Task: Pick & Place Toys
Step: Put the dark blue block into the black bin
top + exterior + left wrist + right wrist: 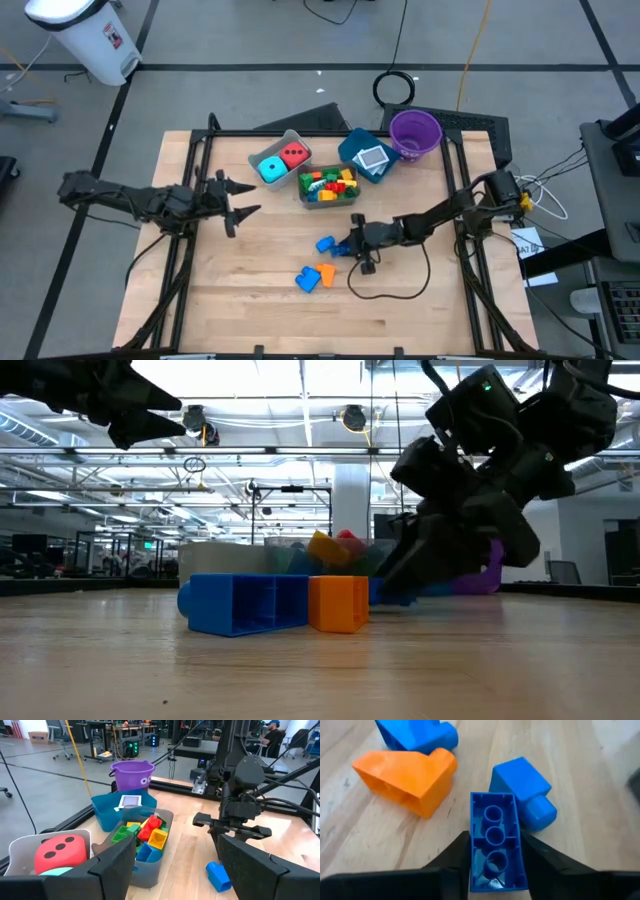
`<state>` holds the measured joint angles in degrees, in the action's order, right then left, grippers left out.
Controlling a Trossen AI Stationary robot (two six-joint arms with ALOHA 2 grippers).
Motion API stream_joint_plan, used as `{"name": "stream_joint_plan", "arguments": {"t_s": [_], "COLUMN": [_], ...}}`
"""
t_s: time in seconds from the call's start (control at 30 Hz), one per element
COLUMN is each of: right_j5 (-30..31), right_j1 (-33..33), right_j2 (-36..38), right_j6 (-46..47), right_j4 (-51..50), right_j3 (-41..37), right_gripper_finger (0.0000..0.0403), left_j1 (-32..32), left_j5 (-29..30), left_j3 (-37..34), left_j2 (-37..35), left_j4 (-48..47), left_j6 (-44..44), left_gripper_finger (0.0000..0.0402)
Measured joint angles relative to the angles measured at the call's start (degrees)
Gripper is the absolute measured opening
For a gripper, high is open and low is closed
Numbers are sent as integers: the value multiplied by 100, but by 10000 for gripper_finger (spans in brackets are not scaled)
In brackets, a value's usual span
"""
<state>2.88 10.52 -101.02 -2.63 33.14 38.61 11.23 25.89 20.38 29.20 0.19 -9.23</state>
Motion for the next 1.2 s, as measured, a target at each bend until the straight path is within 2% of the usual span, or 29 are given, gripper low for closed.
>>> {"name": "stream_joint_plan", "arguments": {"t_s": [0.07,0.17,0.23,0.3,0.4,0.53,0.67,0.8,0.93,1.1,1.2], "right_j5": [2,50,331,885,2140,2989,3215,3638,3765,3769,3764], "right_j1": [0,1,26,87,220,359,476,591,678,745,761], "right_j2": [168,490,735,928,1137,1150,1157,1147,1146,1150,1150], "right_j6": [-2,-98,-310,-694,-1503,-2598,-3145,-3375,-3475,-3548,-3587], "right_j4": [-30,22,-7,119,415,1215,1546,1547,1575,1643,1651], "right_j3": [-7,-2,-4,-2,-2,0,2,0,0,0,0], "right_gripper_finger": [93,90,90,90,100,106,94,94,97,96,96], "left_j1": [-1,-1,-1,0,0,-1,-1,-50,-167,-310,-394], "left_j5": [0,0,0,0,-1,-39,-365,-837,-1081,-1106,-1316], "left_j3": [0,0,2,2,3,56,406,978,1577,2089,2257], "left_j2": [178,501,799,1144,1736,2636,3534,4420,5233,5983,6301], "left_j4": [240,728,1184,1641,2474,3541,3977,4019,4001,3997,3989], "left_j6": [-17,-27,-43,-175,-448,-637,-627,-624,-832,-1330,-1521], "left_gripper_finger": [285,285,285,285,285,285,285,285,285,285,285]}}
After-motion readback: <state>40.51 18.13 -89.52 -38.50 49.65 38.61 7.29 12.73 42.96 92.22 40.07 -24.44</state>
